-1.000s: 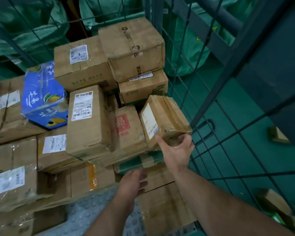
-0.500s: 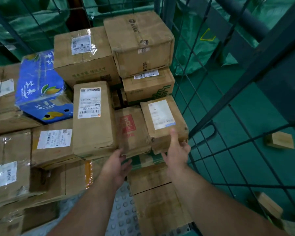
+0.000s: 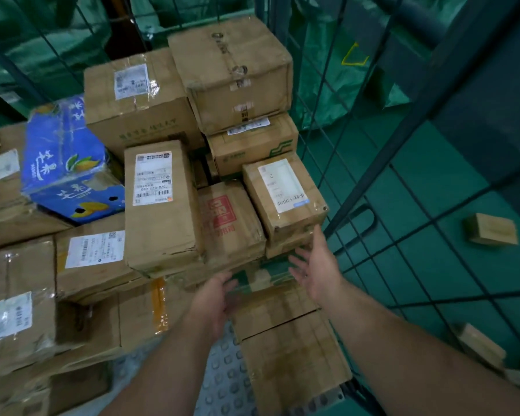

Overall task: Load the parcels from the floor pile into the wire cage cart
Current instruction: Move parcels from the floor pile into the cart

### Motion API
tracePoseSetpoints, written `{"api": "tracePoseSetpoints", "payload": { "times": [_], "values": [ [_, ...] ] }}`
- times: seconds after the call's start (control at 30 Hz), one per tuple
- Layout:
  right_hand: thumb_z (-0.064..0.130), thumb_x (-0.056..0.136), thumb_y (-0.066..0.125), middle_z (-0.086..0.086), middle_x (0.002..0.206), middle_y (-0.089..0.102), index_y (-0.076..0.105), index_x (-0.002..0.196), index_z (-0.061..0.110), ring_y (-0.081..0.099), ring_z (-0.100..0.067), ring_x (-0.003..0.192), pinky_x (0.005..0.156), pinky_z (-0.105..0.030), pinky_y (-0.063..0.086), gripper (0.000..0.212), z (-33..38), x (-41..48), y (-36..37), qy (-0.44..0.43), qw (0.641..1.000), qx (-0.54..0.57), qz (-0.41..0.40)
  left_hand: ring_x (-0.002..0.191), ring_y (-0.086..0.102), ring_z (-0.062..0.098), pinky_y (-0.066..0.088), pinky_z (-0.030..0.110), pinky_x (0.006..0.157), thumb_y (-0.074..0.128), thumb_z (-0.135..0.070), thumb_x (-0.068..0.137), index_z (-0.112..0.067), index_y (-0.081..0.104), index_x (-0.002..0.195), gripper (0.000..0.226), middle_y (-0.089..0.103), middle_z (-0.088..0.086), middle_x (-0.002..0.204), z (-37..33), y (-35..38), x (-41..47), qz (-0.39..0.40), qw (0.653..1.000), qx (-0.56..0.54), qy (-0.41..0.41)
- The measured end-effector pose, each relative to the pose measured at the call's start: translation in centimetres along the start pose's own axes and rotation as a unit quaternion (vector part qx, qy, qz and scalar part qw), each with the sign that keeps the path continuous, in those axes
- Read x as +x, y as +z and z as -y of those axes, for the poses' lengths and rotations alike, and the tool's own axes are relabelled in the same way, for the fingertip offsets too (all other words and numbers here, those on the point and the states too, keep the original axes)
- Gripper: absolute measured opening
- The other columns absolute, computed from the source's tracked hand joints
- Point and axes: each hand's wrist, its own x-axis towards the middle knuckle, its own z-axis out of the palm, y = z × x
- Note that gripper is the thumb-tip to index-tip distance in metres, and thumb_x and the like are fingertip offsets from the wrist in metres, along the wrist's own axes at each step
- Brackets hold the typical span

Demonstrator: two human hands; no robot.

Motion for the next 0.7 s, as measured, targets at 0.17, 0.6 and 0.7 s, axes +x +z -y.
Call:
{"api": "tracePoseSetpoints", "payload": {
  "times": [0.17, 0.6, 0.7],
  "values": [
    [0.059, 0.102, 0.047, -0.006, 0.111, 0.072, 0.068, 0.116, 0.022, 0.067, -0.024, 0.103, 0.086, -0.041, 0.054, 0.045, -7.9, -5.4, -4.4, 0.06, 0.995, -0.073, 0.011, 0.104, 0.067, 0.027, 0.052, 0.036, 0.08, 0.05, -0.027, 0.106, -0.01, 0.062, 0.126, 0.029, 0.069, 0.008, 0.12, 6.0, -0.7, -5.3, 0.036, 0.996, 0.067, -0.055],
    [0.048, 0.102, 0.049, -0.004, 0.095, 0.068, 0.066, 0.108, 0.016, 0.06, -0.018, 0.076, 0.064, -0.028, 0.04, 0.038, -23.3, -22.5, -14.2, 0.069, 0.973, 0.181, -0.123, 0.08, 0.059, 0.02, 0.042, 0.031, 0.068, 0.046, -0.028, 0.106, -0.017, 0.065, 0.097, 0.024, 0.067, 0.003, 0.093, 15.1, -0.3, -15.0, 0.205, 0.915, 0.348, -0.024],
    [0.048, 0.1, 0.051, -0.002, 0.094, 0.07, 0.067, 0.11, 0.017, 0.06, -0.016, 0.073, 0.06, -0.026, 0.039, 0.036, -25.8, -27.0, -17.7, 0.055, 0.959, 0.224, -0.165, 0.073, 0.057, 0.018, 0.04, 0.029, 0.063, 0.046, -0.027, 0.105, -0.018, 0.065, 0.092, 0.025, 0.065, 0.001, 0.084, 19.5, 1.2, -18.2, 0.261, 0.866, 0.426, -0.033]
  ]
}}
